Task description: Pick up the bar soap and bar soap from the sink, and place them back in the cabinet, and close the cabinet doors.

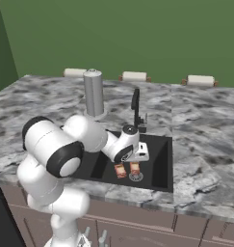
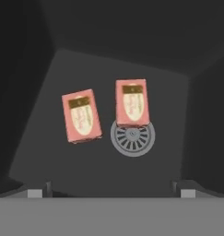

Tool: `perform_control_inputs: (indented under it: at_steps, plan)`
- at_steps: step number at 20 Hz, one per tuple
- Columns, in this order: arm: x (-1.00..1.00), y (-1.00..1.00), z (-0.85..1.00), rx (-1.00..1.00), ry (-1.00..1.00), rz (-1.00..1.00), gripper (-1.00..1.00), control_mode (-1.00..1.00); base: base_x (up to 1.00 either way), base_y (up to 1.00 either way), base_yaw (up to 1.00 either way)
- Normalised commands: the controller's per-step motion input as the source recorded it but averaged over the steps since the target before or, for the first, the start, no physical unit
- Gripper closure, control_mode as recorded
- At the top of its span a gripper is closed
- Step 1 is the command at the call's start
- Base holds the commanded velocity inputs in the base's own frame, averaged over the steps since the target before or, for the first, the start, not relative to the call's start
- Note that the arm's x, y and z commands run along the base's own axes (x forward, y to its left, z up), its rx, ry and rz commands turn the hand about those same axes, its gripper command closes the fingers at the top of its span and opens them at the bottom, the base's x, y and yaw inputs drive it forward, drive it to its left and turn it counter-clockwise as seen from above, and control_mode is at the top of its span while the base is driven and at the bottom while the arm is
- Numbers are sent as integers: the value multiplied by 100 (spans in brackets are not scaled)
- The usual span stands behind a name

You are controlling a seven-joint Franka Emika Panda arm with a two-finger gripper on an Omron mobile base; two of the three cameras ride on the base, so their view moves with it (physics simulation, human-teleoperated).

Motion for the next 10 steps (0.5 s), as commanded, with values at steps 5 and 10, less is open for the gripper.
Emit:
perform_control_inputs:
  at_steps: [5,10]
  plan:
    - [19,0,-16,0,0,0,-100,-100,0,0,0]
    - [20,-2,-19,0,0,0,-100,-100,0,0,0]
